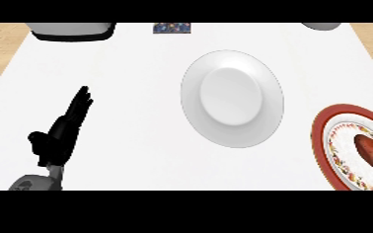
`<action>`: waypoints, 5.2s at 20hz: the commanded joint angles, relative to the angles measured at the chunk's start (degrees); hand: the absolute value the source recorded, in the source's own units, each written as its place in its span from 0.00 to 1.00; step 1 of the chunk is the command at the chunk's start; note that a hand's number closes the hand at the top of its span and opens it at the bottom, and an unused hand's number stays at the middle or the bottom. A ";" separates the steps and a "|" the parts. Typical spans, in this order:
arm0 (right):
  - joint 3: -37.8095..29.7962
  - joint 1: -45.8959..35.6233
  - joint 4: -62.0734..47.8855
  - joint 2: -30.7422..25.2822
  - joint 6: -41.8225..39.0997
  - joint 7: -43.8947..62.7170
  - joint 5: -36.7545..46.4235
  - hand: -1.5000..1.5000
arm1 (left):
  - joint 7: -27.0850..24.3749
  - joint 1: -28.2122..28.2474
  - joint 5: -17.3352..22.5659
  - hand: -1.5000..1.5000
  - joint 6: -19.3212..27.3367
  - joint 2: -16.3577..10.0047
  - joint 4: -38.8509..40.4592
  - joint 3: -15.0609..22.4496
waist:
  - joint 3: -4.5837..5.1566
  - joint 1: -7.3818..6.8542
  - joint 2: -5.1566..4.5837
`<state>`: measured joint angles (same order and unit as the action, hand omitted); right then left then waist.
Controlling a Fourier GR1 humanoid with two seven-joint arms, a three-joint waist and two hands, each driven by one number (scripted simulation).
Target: Pick the sweet potato from the plate and place it in the plate
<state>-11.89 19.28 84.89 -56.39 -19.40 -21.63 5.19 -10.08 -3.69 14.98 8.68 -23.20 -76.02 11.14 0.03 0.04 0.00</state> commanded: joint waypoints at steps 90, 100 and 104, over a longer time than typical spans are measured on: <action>10.17 -53.65 -1.17 35.94 -1.63 9.86 25.48 1.00 | -0.31 -1.02 -12.13 0.50 -11.86 8.43 3.33 -14.77 | 0.03 0.03 0.11; 13.04 -53.75 -10.26 51.21 9.04 15.57 29.28 1.00 | 2.65 -0.39 -14.10 0.50 -9.96 11.10 -1.32 -13.02 | -0.05 -0.68 -0.01; 10.69 -57.54 -21.05 49.26 13.02 13.98 32.56 0.00 | 1.45 1.10 -13.92 0.50 -11.88 10.19 -0.29 -13.88 | -0.03 -0.71 -0.16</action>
<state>0.71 -35.63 71.29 -7.71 -9.62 -7.62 36.40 -7.18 -3.42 1.67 -2.61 -12.90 -77.03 -2.58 0.01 -0.61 -0.06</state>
